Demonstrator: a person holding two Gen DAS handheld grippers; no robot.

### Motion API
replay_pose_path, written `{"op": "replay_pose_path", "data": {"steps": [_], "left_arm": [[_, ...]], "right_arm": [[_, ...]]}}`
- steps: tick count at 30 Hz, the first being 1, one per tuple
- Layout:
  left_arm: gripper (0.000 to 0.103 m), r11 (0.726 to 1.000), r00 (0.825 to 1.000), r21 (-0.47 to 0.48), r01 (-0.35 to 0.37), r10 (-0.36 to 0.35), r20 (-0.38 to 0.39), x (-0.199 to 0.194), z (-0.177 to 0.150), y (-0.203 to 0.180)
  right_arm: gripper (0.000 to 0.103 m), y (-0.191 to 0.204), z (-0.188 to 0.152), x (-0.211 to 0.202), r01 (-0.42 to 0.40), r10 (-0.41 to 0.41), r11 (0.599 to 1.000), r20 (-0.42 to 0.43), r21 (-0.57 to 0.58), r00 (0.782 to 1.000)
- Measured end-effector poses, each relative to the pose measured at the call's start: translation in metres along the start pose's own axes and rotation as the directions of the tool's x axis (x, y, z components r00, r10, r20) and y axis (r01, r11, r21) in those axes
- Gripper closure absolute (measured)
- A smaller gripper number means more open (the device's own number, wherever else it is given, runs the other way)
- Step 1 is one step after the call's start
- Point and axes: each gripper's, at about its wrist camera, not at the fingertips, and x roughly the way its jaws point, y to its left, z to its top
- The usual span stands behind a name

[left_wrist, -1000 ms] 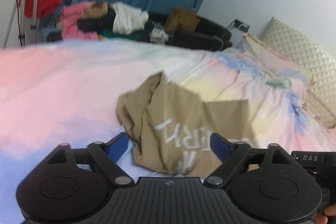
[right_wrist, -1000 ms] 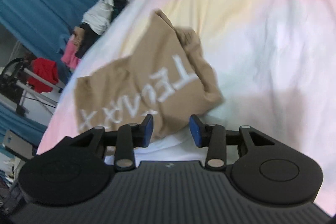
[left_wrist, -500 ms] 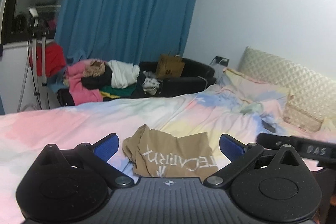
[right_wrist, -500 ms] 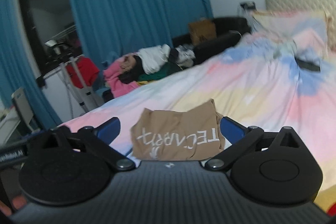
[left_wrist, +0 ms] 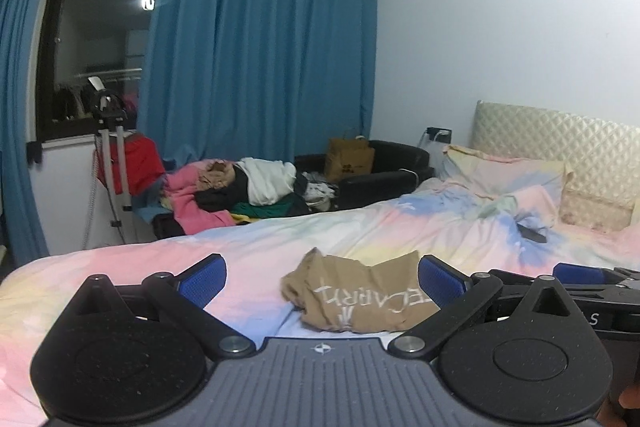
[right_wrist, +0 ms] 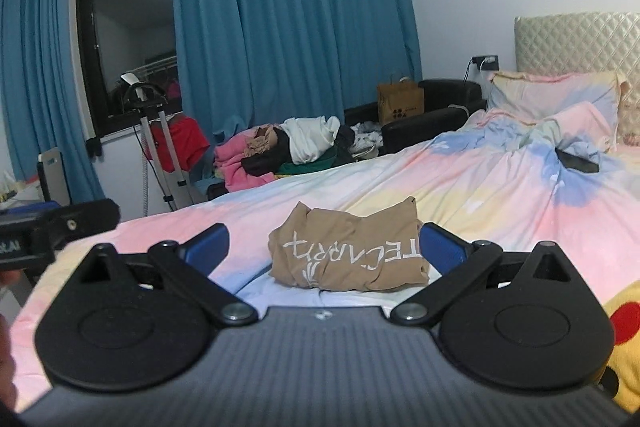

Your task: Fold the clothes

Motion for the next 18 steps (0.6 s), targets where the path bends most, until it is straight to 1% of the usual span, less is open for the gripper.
{"op": "replay_pose_path", "data": {"steps": [6,10,14,18], "left_arm": [[0.000,1.000,1.000,-0.015,0.010,-0.010,-0.005,0.006,-0.026,0.007],[0.000,0.999,1.000,-0.034,0.003,-0.004,-0.027,0.019,-0.046,0.016],[0.000,0.999,1.000,-0.035,-0.016,0.016,-0.014,0.025,-0.062,0.020],[0.000,0.998,0.999,-0.059,-0.014,0.012,-0.036,0.032,-0.072,0.022]], "right_arm": [[0.000,0.016,-0.021,0.005,0.014,-0.012,0.999,0.037,-0.050,0.999],[0.000,0.022,-0.036,0.015,0.027,-0.025,0.997,0.023,-0.072,0.999],[0.000,0.027,-0.046,0.022,0.059,-0.057,0.993,0.017,-0.107,0.998],[0.000,0.027,-0.054,0.022,0.079,-0.076,0.992,0.037,-0.100,0.996]]}}
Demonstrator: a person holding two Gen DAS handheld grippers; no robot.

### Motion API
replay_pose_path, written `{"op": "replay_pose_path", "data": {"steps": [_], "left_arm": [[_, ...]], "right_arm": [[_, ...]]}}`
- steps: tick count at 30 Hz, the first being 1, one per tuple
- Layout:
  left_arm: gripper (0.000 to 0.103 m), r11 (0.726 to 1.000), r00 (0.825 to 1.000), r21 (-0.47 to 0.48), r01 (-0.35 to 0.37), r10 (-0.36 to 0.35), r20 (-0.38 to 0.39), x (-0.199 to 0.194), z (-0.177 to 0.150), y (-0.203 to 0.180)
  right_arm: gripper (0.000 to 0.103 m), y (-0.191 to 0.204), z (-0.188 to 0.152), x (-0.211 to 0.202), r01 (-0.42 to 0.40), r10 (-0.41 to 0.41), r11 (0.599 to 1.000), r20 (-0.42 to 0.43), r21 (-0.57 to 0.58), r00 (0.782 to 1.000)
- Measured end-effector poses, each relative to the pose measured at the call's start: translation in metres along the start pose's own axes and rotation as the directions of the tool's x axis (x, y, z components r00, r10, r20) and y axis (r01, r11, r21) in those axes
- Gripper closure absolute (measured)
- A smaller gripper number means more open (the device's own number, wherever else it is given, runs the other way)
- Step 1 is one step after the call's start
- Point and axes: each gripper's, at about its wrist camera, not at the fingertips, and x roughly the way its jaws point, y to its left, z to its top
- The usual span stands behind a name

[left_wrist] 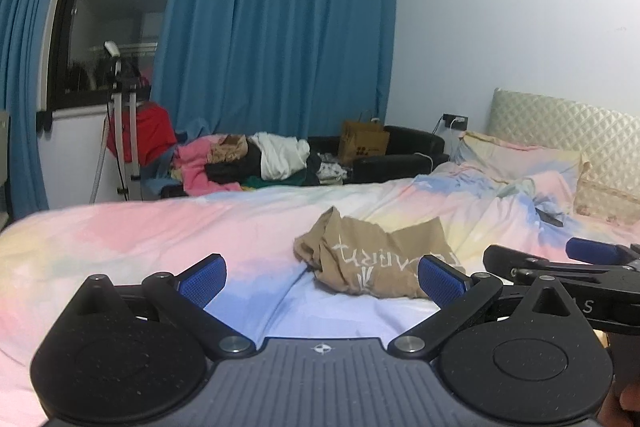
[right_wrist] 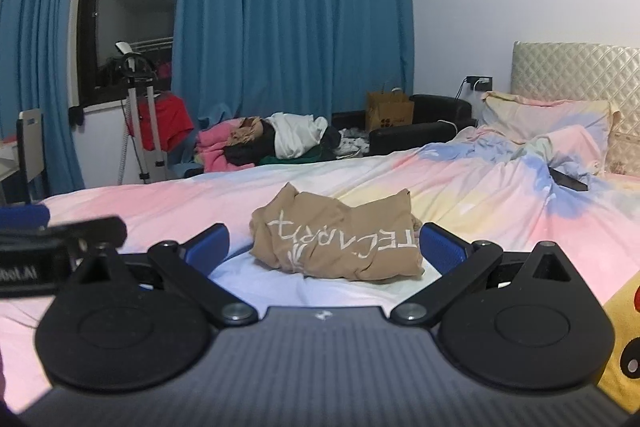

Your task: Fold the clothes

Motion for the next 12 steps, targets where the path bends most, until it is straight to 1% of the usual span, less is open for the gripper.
{"op": "replay_pose_path", "data": {"steps": [5,7,12], "left_arm": [[0.000,1.000,1.000,0.016,-0.006,0.007,-0.016,0.0051,-0.0073,-0.0007],[0.000,1.000,1.000,0.014,-0.008,0.009,-0.021,0.0060,-0.0097,-0.0001],[0.000,1.000,1.000,0.013,-0.007,0.007,-0.028,0.0072,-0.0105,0.0001]], "right_arm": [[0.000,-0.0042,-0.0064,-0.0022,0.027,-0.028,0.999,0.020,0.030,0.999],[0.000,-0.0072,-0.0070,-0.0017,0.025,-0.026,0.999,0.015,0.045,1.000],[0.000,-0.0039,-0.0079,-0.0010,0.037,-0.037,0.999,0.009,0.024,0.999]]}}
